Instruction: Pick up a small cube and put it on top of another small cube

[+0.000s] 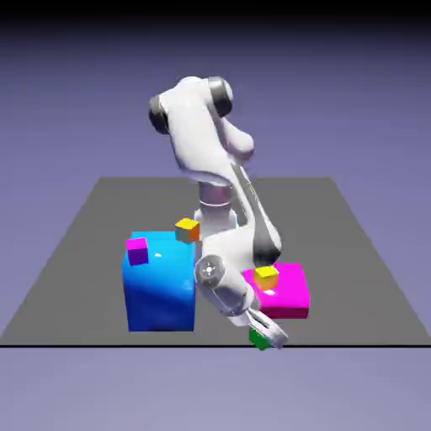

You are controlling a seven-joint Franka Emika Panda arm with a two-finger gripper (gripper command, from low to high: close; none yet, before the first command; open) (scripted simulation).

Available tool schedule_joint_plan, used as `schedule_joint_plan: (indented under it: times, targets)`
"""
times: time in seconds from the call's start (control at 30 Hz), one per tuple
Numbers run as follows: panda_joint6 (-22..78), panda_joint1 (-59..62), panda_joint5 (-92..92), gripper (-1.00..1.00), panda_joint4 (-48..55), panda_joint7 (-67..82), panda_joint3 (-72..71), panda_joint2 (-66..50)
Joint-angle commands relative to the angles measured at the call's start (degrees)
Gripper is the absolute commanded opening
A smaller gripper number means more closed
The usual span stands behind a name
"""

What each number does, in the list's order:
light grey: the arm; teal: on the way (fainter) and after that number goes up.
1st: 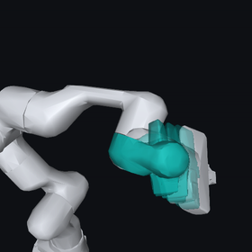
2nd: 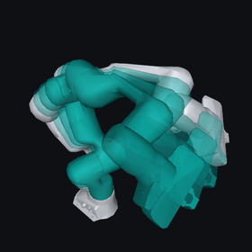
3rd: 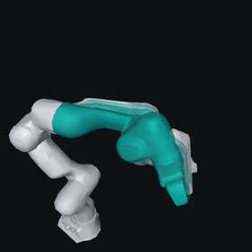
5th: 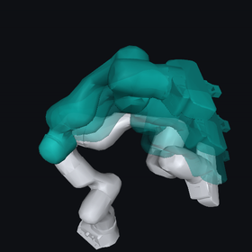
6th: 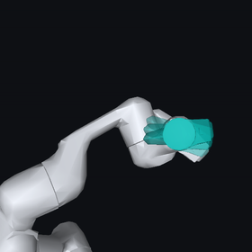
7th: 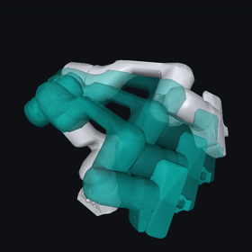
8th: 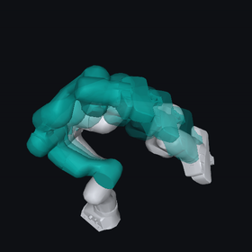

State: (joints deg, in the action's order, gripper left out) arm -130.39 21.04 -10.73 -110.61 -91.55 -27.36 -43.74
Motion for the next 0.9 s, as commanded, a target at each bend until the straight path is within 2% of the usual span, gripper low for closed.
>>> schedule_joint_plan:
  times: [0.0, 0.13, 0.53, 0.6, 0.77, 0.8, 0.87]
  targets:
    - [0.0, 0.0, 0.0, -1.0, 0.0, 0.0, 0.0, 0.0]
    - [9.2, 1.9, -0.7, -1.0, 1.0, 1.2, -0.7, 7.6]
    - [27.7, -10.0, -0.4, -1.0, -11.5, 23.5, 5.5, 32.5]
    - [28.3, -10.3, -0.4, -1.0, -11.8, 24.1, 5.7, 33.2]
    - [18.2, -11.4, -0.6, -1.0, -18.9, 24.4, 5.3, 30.2]
    - [18.2, -11.4, -0.6, 1.0, -18.9, 24.4, 5.3, 30.2]
    - [20.7, -11.2, -0.6, 1.0, -17.1, 24.3, 5.4, 30.9]
